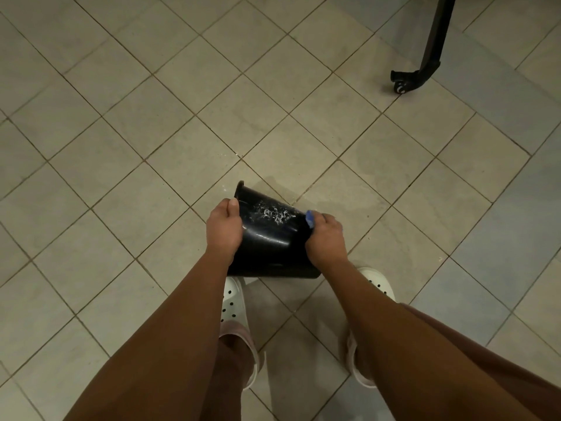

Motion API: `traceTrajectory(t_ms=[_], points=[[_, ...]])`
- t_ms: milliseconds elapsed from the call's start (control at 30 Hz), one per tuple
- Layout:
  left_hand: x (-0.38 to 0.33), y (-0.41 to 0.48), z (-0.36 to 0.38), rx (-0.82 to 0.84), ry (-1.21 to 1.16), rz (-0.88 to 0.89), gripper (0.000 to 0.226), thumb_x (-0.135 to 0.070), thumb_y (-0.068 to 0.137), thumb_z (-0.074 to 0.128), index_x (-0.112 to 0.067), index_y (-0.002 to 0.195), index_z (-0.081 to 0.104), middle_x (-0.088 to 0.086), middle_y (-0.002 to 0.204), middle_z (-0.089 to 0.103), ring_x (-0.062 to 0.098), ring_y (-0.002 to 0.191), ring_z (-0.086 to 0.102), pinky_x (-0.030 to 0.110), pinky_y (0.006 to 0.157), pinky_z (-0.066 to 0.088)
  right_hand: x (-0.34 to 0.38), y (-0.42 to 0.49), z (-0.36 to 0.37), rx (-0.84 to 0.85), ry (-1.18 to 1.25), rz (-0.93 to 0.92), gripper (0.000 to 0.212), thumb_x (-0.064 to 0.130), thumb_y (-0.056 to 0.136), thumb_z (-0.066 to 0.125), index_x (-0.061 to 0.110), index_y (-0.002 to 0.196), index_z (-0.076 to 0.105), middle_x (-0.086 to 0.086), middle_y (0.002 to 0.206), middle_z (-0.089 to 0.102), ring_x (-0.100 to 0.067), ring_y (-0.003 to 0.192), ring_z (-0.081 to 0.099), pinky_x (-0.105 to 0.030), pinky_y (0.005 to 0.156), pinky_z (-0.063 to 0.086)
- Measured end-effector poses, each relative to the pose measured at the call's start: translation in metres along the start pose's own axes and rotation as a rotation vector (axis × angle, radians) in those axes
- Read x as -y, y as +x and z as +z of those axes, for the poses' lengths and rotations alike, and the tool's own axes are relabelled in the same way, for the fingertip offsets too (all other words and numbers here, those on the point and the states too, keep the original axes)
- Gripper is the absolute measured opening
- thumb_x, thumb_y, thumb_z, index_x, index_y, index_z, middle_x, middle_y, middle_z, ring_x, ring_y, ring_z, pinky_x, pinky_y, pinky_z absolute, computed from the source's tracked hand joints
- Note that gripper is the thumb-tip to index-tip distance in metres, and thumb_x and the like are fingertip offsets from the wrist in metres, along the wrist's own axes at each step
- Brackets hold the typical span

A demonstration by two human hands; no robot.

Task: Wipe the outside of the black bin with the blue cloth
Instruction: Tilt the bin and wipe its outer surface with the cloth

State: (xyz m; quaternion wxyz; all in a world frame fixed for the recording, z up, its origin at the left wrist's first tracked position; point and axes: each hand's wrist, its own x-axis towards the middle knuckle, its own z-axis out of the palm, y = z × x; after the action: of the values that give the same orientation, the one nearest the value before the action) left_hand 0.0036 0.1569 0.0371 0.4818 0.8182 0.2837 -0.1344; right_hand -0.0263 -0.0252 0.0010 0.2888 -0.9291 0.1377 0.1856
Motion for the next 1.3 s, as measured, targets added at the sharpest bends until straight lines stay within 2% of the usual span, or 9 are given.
traceTrajectory(t_ms=[100,333,500,633,767,967,1100,1200,1300], points=[[0.0,0.002,0.001,0.013,0.051,0.021,0.038,-0.031,0.105,0.033,-0.005,0.099,0.06,0.013,0.093,0.062,0.025,0.088,0.057,0.039,0.084,0.046,0.002,-0.015,0.008,-0.038,-0.056,0.123,0.057,0.004,0.08,0.052,0.009,0.135,0.038,-0.012,0.127,0.046,-0.027,0.116,0.04,-0.035,0.103,0.032],[0.003,0.002,-0.002,0.009,-0.023,-0.014,0.037,-0.031,0.105,0.034,-0.007,0.098,0.06,0.01,0.09,0.06,0.023,0.087,0.056,0.038,0.085,0.045,0.014,-0.014,0.018,-0.092,-0.062,-0.109,0.06,0.001,0.079,0.051,0.009,0.138,0.038,-0.012,0.134,0.043,-0.027,0.123,0.034,-0.036,0.109,0.025],[-0.001,0.004,-0.001,0.008,-0.036,-0.023,0.036,-0.03,0.105,0.034,-0.006,0.101,0.061,0.011,0.092,0.061,0.024,0.089,0.056,0.037,0.085,0.045,0.003,-0.004,0.006,-0.041,0.014,-0.006,0.06,0.001,0.081,0.049,0.015,0.139,0.039,-0.009,0.137,0.043,-0.027,0.125,0.034,-0.04,0.107,0.028],[0.001,0.003,-0.002,0.027,-0.08,-0.036,0.035,-0.031,0.104,0.035,-0.008,0.096,0.061,0.011,0.09,0.059,0.023,0.088,0.056,0.039,0.087,0.046,0.004,-0.009,0.003,-0.103,0.082,0.036,0.06,-0.004,0.081,0.047,0.011,0.139,0.039,-0.012,0.134,0.044,-0.028,0.119,0.036,-0.032,0.1,0.032],[-0.004,0.0,-0.004,0.035,-0.228,-0.108,0.03,-0.031,0.102,0.037,-0.015,0.087,0.058,0.008,0.09,0.057,0.023,0.088,0.055,0.038,0.086,0.045,-0.005,-0.004,-0.001,-0.218,0.079,-0.052,0.061,-0.012,0.079,0.05,0.006,0.136,0.042,-0.019,0.128,0.047,-0.033,0.112,0.041,-0.039,0.097,0.04],[-0.011,0.003,-0.006,0.1,-0.245,-0.243,0.037,-0.042,0.094,0.04,-0.015,0.104,0.063,0.01,0.101,0.063,0.029,0.099,0.06,0.042,0.085,0.048,-0.015,-0.014,0.01,-0.217,0.001,-0.151,0.047,0.028,0.094,0.053,0.015,0.135,0.035,-0.005,0.138,0.033,-0.02,0.129,0.035,-0.023,0.101,0.035],[-0.008,0.002,-0.006,0.095,-0.15,-0.193,0.055,-0.055,0.098,0.03,-0.015,0.118,0.063,0.013,0.109,0.065,0.03,0.105,0.061,0.051,0.099,0.047,-0.019,-0.017,0.023,-0.255,0.154,-0.161,0.042,0.003,0.09,0.052,0.01,0.132,0.047,-0.014,0.15,0.024,-0.031,0.14,0.017,-0.03,0.112,0.015],[-0.009,0.001,-0.003,0.071,-0.148,-0.11,0.049,-0.047,0.102,0.032,-0.015,0.122,0.062,0.011,0.112,0.065,0.03,0.11,0.06,0.052,0.103,0.045,-0.018,-0.035,0.031,-0.289,0.192,-0.148,0.049,-0.006,0.086,0.054,0.003,0.134,0.044,-0.015,0.145,0.036,-0.031,0.14,0.019,-0.039,0.114,0.017],[-0.011,0.001,-0.002,0.041,-0.132,-0.093,0.046,-0.041,0.104,0.032,-0.011,0.121,0.062,0.013,0.111,0.065,0.03,0.109,0.06,0.052,0.103,0.045,-0.014,-0.055,0.047,-0.268,0.095,-0.311,0.068,-0.009,0.078,0.061,0.009,0.139,0.037,-0.015,0.147,0.033,-0.03,0.14,0.018,-0.051,0.112,0.017]])
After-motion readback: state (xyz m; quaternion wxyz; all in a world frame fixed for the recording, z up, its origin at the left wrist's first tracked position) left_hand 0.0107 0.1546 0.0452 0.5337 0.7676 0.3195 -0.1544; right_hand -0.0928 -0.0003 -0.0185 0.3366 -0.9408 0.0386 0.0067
